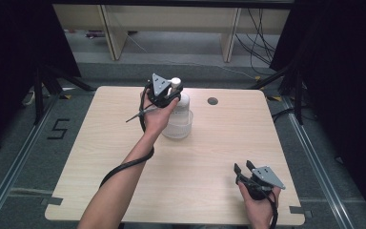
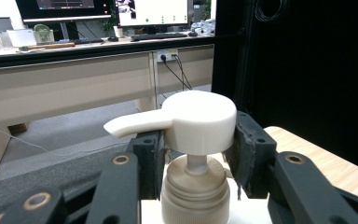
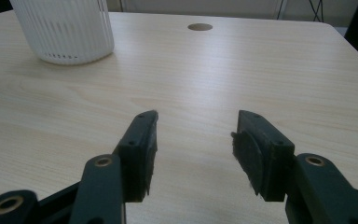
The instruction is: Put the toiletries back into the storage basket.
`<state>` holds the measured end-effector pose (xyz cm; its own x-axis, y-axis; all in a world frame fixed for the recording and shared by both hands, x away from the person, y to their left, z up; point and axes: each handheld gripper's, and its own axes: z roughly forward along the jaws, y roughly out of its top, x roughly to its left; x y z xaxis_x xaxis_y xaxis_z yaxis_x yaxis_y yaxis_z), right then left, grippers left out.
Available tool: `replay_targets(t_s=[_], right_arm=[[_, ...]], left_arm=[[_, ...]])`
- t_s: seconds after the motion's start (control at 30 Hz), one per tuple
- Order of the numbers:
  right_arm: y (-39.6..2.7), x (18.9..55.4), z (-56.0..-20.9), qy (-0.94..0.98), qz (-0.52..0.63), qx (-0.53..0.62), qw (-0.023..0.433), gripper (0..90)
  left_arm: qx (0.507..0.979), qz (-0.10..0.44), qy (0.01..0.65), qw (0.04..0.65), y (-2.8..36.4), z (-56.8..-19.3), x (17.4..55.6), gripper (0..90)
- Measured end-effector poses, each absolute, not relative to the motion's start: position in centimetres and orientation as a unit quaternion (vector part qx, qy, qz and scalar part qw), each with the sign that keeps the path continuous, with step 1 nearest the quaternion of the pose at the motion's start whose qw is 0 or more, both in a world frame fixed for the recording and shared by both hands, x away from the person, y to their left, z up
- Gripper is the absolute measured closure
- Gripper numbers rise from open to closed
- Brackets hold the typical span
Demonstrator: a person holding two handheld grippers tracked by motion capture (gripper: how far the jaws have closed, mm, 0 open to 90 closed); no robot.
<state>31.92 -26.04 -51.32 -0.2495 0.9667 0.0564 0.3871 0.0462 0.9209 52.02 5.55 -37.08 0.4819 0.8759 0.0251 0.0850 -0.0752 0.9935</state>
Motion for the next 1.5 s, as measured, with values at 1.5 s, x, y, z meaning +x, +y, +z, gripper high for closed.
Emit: replay_targets(t_s=[1.5], right_arm=[[-26.1, 32.1, -51.4, 0.653, 0.456, 0.512, 0.321, 48.7]], left_arm=[[0.662, 0.325, 0.386, 0.554, 6.6, -36.6, 50.1, 37.8]])
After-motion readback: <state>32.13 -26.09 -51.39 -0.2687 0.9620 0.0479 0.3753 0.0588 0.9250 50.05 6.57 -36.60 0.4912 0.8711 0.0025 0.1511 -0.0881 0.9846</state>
